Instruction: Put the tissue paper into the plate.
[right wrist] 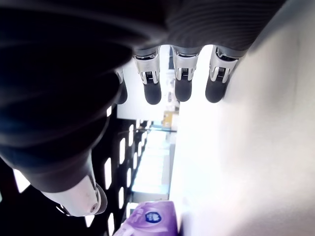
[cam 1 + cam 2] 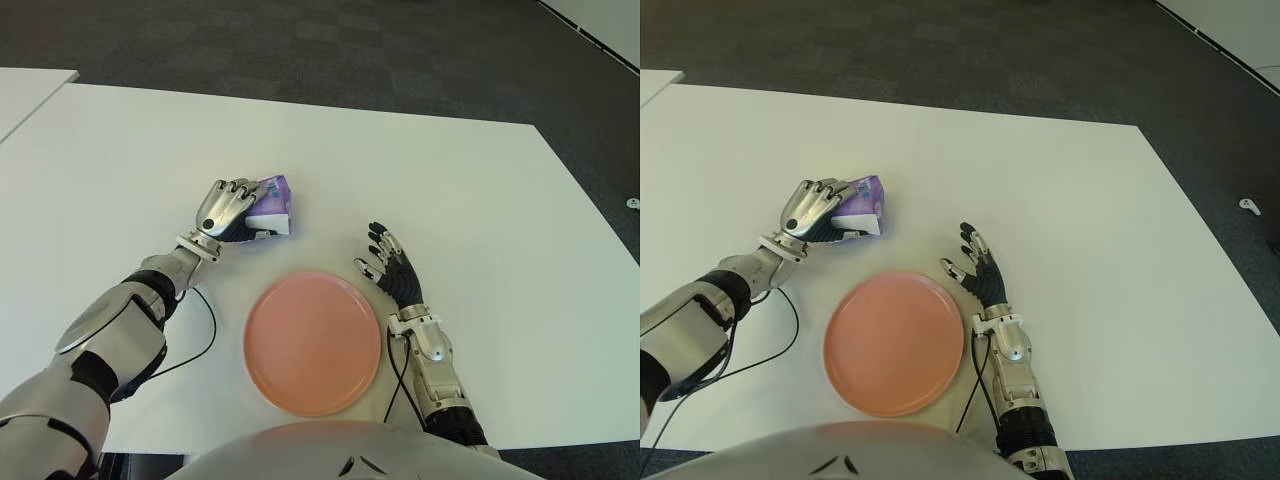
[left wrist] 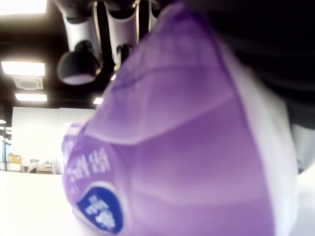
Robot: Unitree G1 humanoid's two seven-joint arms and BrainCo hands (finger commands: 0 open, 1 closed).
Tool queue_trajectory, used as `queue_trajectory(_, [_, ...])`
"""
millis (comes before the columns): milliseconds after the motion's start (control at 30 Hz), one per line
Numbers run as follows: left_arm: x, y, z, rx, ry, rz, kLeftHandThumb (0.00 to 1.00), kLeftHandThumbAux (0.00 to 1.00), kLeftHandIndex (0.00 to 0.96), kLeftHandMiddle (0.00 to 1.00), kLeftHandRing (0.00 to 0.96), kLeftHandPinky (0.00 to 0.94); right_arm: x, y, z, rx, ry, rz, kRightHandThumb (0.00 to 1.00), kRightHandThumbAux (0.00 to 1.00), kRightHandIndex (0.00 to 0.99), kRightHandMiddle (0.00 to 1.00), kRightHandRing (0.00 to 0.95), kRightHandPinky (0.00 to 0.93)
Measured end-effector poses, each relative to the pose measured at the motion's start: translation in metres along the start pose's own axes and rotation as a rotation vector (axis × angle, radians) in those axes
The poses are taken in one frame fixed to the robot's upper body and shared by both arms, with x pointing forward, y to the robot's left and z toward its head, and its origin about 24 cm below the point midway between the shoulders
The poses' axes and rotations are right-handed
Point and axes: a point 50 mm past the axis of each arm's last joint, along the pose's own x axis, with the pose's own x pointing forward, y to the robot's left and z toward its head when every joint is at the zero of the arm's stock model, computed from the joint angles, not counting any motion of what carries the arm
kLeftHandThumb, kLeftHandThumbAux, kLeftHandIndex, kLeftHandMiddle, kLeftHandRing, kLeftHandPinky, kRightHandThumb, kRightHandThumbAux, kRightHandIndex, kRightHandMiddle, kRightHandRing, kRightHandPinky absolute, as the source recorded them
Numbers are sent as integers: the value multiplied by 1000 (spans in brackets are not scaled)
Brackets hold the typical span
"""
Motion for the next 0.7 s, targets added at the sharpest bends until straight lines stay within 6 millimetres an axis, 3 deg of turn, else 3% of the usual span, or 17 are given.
queue_trajectory(167, [4, 12, -14, -27, 46, 25, 743, 698, 443, 853, 851, 842, -8, 2, 2, 9, 20, -16, 0, 748, 18, 38, 30, 57])
queue_trajectory(333, [16, 26, -18, -84, 66, 108, 742, 699, 442, 855, 852, 843, 1, 1, 1, -1, -15, 10, 0, 740, 15, 28, 18, 59])
queue_trajectory(700, [53, 89, -8, -196, -79, 416, 742, 698, 443, 856, 852, 844, 5, 1, 1, -5, -30, 21, 0, 758, 31, 34, 26, 76])
